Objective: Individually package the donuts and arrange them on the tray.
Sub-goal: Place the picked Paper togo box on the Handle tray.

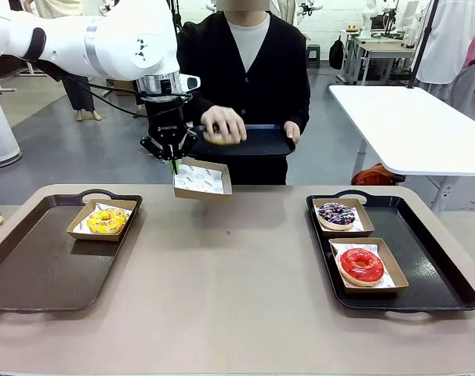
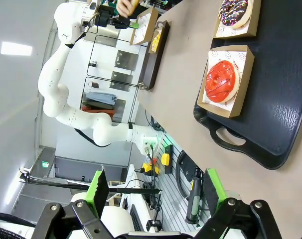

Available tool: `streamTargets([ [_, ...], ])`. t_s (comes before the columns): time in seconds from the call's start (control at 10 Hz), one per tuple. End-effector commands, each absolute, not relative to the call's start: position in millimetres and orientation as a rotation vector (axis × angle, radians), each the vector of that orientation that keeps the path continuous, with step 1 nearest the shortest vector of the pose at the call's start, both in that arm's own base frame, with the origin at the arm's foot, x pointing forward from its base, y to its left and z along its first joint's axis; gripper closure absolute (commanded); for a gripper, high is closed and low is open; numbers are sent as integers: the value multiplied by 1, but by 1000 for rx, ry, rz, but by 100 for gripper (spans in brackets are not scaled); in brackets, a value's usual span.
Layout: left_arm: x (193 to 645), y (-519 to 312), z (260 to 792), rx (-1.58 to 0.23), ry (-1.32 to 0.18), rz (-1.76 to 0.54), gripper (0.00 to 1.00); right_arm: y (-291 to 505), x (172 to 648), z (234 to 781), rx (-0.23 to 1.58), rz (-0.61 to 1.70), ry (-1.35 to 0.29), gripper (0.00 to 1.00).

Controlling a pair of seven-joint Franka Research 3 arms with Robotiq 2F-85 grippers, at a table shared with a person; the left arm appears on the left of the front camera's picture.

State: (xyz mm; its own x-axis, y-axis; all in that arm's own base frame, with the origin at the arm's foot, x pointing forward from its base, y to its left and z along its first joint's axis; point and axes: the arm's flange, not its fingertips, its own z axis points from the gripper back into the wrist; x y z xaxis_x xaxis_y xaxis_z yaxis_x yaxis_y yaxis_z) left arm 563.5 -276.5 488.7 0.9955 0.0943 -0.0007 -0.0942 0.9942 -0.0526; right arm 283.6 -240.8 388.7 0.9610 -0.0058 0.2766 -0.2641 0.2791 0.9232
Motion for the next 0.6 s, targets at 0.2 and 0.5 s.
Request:
streamTargets([
  [0.2,562,-275,492,-67,1,91,100,-239,280,388,1285,180,-243,0],
  [0.5,562,-275,492,-67,1,91,100,-239,280,388,1285,180,-243,0],
])
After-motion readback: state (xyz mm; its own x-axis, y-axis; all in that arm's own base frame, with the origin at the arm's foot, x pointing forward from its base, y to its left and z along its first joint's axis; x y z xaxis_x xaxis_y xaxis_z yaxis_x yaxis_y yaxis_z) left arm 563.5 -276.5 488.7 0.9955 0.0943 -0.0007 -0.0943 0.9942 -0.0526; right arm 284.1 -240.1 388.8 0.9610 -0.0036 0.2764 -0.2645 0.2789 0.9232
